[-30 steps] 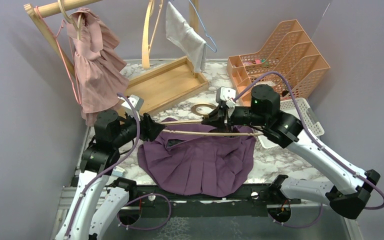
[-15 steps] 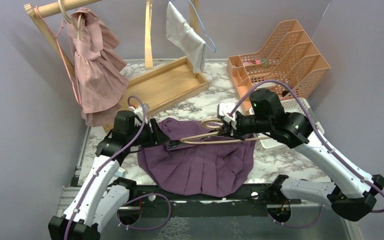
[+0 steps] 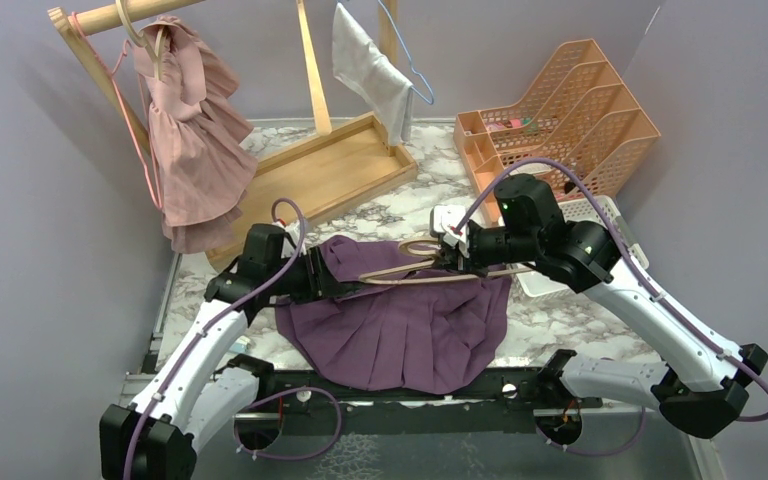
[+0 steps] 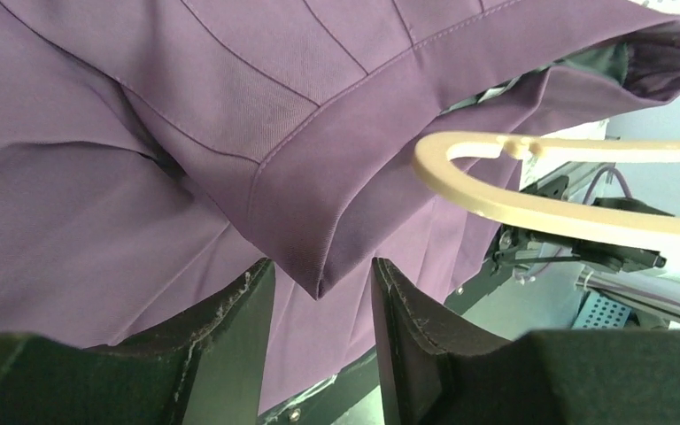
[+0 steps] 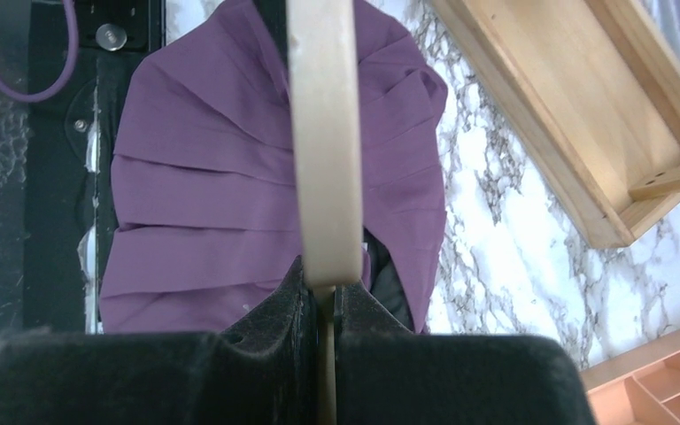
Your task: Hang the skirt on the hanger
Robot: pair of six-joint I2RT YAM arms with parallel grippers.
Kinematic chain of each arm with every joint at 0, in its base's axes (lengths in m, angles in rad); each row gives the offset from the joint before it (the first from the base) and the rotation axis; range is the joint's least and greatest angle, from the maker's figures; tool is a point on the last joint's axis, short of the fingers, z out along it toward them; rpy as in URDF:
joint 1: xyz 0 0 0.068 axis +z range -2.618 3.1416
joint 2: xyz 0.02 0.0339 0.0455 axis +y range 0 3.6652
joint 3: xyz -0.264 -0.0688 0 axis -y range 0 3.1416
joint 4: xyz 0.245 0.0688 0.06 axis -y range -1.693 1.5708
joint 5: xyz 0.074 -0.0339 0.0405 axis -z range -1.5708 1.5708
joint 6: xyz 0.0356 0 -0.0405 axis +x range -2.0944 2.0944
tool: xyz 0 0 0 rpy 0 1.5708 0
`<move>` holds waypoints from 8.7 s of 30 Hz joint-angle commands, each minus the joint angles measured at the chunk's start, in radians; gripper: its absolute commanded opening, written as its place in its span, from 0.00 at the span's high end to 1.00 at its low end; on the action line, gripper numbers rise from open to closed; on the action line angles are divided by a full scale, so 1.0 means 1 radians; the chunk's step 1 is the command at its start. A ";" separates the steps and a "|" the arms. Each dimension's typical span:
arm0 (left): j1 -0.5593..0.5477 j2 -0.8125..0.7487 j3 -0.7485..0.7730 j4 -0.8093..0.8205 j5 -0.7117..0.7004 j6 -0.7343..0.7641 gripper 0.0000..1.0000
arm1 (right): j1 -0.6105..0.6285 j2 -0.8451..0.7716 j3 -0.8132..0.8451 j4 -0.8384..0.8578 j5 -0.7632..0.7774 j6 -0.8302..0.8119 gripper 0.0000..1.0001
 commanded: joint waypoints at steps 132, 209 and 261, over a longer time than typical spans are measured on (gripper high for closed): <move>-0.169 0.152 0.311 0.040 0.329 1.093 0.56 | -0.003 0.128 -0.484 1.264 -0.361 0.393 0.99; -0.169 0.136 0.619 0.184 0.018 0.850 1.00 | -0.004 -0.085 -0.509 0.470 0.598 1.397 0.41; -0.169 0.013 0.541 -0.258 -0.210 1.111 1.00 | -0.505 0.119 0.055 0.196 0.309 0.954 0.99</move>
